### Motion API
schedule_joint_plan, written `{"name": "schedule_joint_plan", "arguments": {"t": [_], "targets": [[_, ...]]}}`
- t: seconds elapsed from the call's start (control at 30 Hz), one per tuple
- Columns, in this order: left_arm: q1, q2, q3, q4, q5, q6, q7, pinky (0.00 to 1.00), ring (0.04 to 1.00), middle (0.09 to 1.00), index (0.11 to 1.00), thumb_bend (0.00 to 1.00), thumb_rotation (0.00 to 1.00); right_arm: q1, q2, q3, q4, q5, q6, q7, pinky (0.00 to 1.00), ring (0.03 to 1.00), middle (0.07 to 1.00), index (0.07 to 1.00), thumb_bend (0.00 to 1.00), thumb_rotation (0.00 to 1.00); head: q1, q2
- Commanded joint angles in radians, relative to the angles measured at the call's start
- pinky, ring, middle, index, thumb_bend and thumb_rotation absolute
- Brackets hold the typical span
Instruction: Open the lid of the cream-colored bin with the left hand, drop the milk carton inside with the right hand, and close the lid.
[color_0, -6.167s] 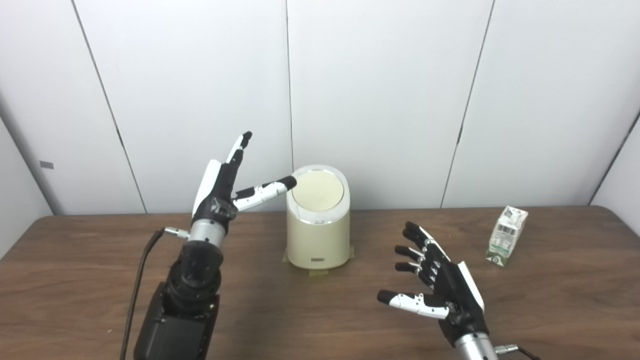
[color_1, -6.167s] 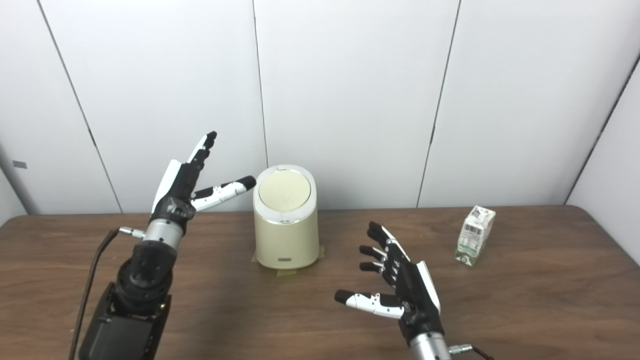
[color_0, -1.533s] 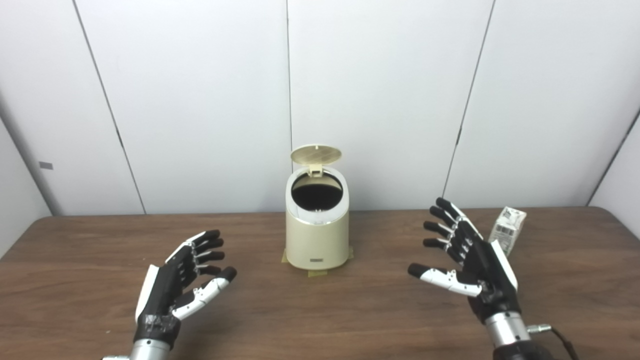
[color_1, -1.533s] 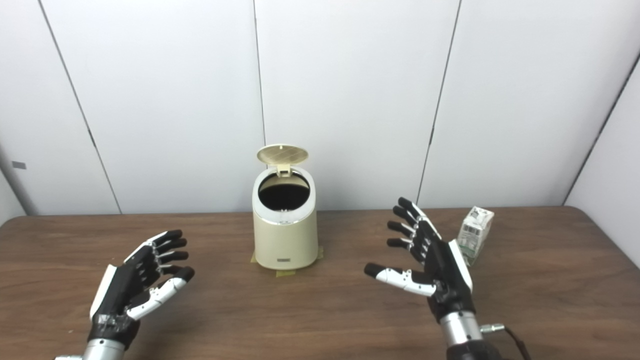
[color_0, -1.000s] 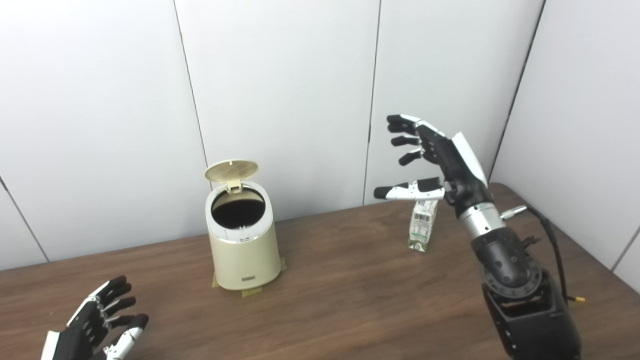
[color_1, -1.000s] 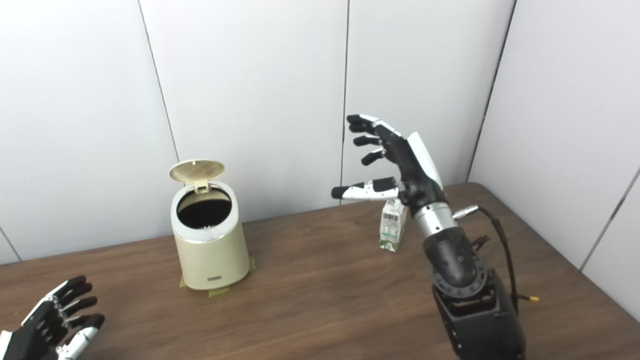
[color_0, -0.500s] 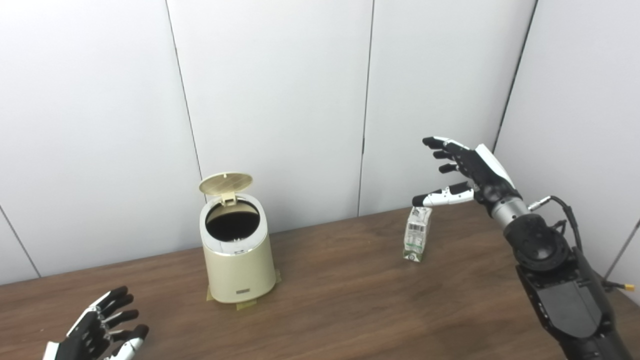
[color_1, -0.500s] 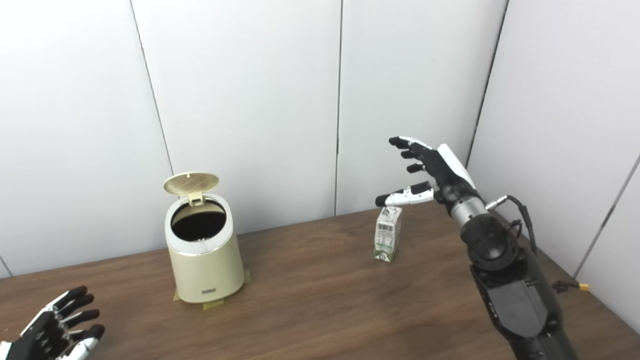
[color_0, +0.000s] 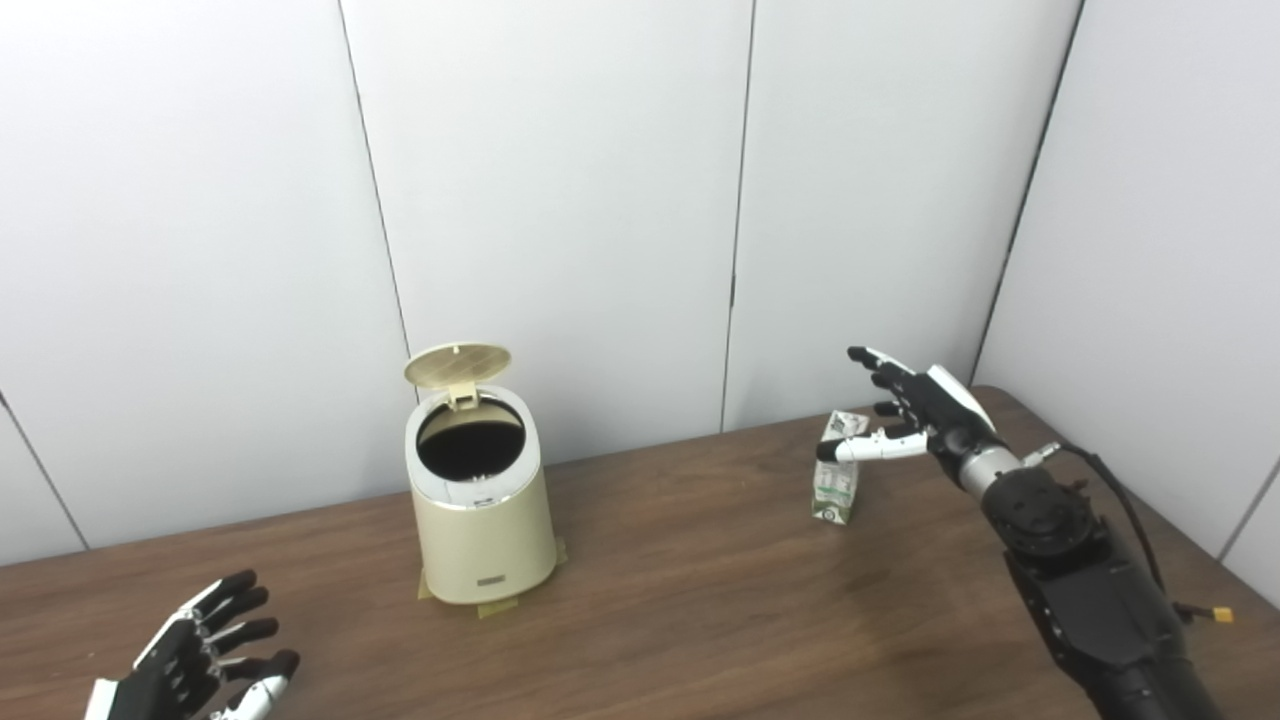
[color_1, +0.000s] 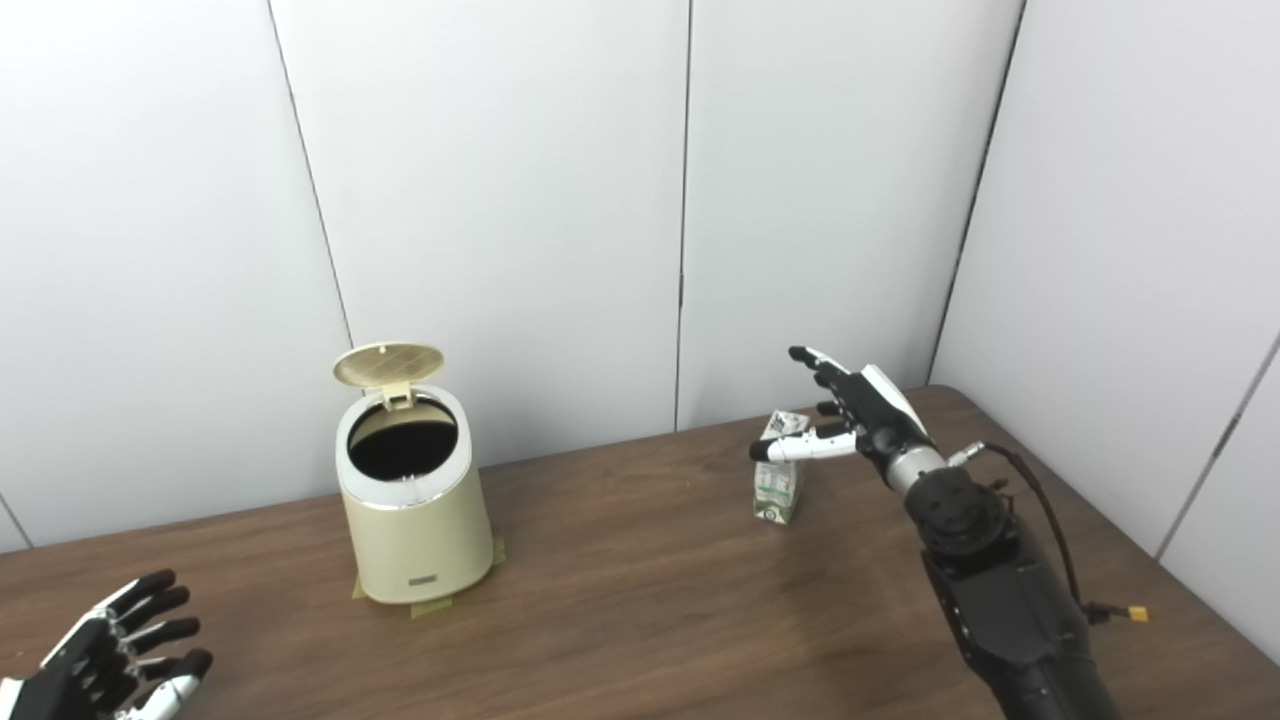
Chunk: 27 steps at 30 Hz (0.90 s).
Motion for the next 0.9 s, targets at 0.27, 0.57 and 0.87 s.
{"name": "schedule_joint_plan", "arguments": {"t": [0.27,0.57,0.87], "targets": [[-0.040,0.013,0.010,-0.048,-0.025,0.003,0.000,0.58,0.725,0.798,0.808,0.52,0.00,-0.037,0.010,-0.017,0.062,0.000,-0.085,-0.090,0.90,0.953,0.966,0.955,0.82,0.19,-0.003,0.006],[-0.025,0.022,0.006,-0.075,-0.020,0.025,-0.006,0.61,0.740,0.807,0.814,0.52,0.00,-0.025,0.056,-0.013,0.108,-0.040,-0.146,-0.208,0.74,0.820,0.857,0.889,0.84,0.14,0.004,0.026],[-0.015,0.027,-0.003,-0.079,-0.008,0.024,-0.010,0.57,0.722,0.795,0.801,0.51,0.00,-0.028,0.084,-0.021,0.218,-0.014,-0.237,-0.257,0.67,0.757,0.818,0.846,0.82,0.14,0.000,0.036]]}}
